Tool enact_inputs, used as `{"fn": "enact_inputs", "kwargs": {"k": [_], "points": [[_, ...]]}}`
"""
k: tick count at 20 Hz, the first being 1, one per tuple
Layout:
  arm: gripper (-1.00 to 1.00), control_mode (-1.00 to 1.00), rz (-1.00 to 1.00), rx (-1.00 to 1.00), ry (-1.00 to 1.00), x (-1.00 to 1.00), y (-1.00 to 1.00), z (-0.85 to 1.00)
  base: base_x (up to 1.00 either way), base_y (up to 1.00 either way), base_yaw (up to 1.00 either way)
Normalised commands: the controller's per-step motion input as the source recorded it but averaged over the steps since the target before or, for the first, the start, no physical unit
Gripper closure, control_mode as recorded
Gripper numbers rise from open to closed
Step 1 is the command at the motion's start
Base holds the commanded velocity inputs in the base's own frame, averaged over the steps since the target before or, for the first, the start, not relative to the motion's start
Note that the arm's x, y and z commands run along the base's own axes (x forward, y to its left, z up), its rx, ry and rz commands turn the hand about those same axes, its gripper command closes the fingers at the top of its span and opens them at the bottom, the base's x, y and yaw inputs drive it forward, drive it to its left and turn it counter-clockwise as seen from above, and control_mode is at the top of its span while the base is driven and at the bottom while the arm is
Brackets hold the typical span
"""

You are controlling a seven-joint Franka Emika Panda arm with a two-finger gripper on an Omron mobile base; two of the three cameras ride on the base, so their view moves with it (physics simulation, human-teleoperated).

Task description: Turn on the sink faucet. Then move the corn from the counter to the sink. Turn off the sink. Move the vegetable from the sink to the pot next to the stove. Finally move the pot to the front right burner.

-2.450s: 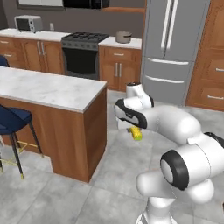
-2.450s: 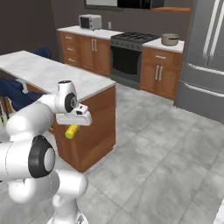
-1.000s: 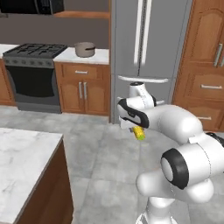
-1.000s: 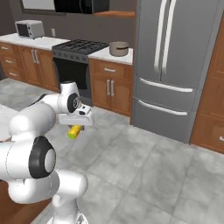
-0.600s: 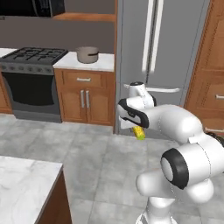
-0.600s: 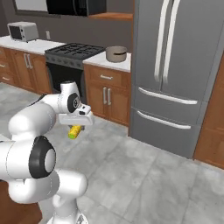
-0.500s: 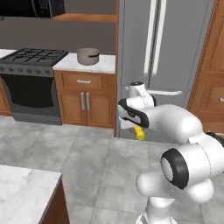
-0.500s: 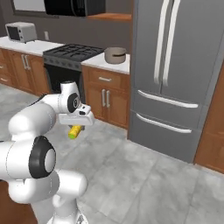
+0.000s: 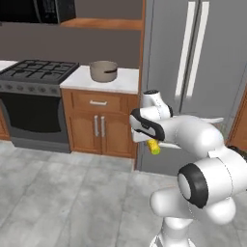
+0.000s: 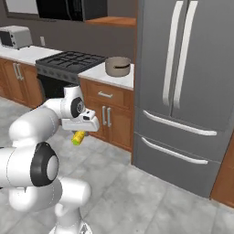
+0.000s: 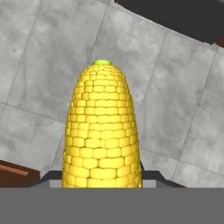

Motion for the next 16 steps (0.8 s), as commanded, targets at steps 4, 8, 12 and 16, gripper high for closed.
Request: {"fn": "enact_inputs", "kwargs": {"k": [4, 8, 12, 16], "points": [[1.00, 1.00, 0.00, 0.00, 0.00, 0.00, 0.00, 0.00, 1.00, 0.30, 0.10], [1.00, 1.00, 0.00, 0.00, 0.00, 0.00, 0.00, 0.00, 1.00, 0.37, 0.13], [1.00, 1.00, 0.00, 0.00, 0.00, 0.00, 0.00, 0.00, 0.97, 0.40, 0.10], [1.00, 1.00, 0.00, 0.00, 0.00, 0.00, 0.00, 0.00, 0.94, 0.48, 0.05]]}}
